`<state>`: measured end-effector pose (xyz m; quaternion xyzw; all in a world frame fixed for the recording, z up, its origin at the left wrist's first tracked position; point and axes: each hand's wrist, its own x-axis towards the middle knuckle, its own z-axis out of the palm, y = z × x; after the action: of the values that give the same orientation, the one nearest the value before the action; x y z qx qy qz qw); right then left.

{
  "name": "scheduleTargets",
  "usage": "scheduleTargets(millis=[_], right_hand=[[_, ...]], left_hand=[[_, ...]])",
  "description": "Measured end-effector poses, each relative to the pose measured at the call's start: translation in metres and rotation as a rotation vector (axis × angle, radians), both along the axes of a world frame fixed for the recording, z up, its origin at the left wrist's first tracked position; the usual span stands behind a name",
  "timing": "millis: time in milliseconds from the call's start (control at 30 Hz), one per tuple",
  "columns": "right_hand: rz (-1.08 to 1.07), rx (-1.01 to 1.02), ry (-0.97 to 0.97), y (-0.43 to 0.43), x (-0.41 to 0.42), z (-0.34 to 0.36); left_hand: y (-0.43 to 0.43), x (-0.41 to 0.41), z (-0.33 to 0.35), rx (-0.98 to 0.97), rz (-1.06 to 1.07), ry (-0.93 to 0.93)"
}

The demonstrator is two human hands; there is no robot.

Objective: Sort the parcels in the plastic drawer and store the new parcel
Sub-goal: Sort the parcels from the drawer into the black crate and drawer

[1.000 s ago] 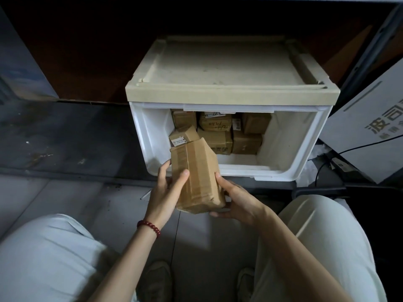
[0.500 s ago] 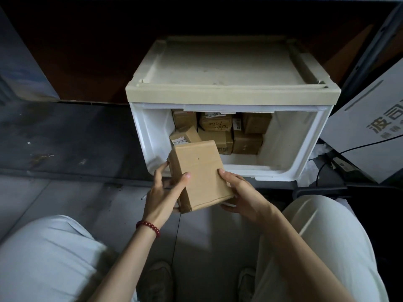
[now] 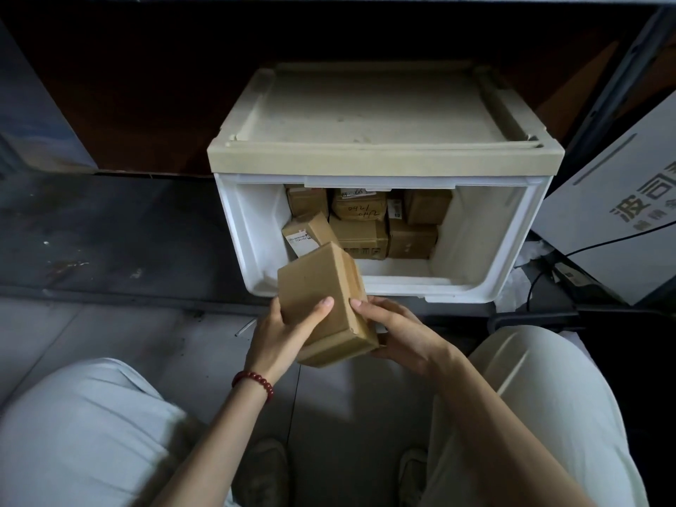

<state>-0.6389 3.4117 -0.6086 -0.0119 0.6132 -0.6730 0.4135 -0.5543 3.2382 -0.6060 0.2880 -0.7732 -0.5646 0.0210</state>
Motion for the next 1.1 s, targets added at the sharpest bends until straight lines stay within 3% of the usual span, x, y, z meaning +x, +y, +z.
scheduleTargets(millis=[300, 533, 700, 1100], right_hand=[[-0.058, -0.037, 0.008, -0.006, 0.003, 0.001], [0.012, 0.082, -0.120, -0.004, -0.001, -0.006], [0.063, -0.017, -0.127, -0.004, 0.002, 0.001], [0.011, 0.124, 0.035, -0.003, 0.011, 0.006]], left_hand=[[0.003, 0.001, 0.001, -0.054, -0.008, -0.025], [0.000, -0.001, 0.006, 0.300, -0.027, 0.093], [0.003, -0.001, 0.008, 0.444, -0.057, 0.052], [-0.005, 0.008, 0.021, -0.058, -0.007, 0.001]])
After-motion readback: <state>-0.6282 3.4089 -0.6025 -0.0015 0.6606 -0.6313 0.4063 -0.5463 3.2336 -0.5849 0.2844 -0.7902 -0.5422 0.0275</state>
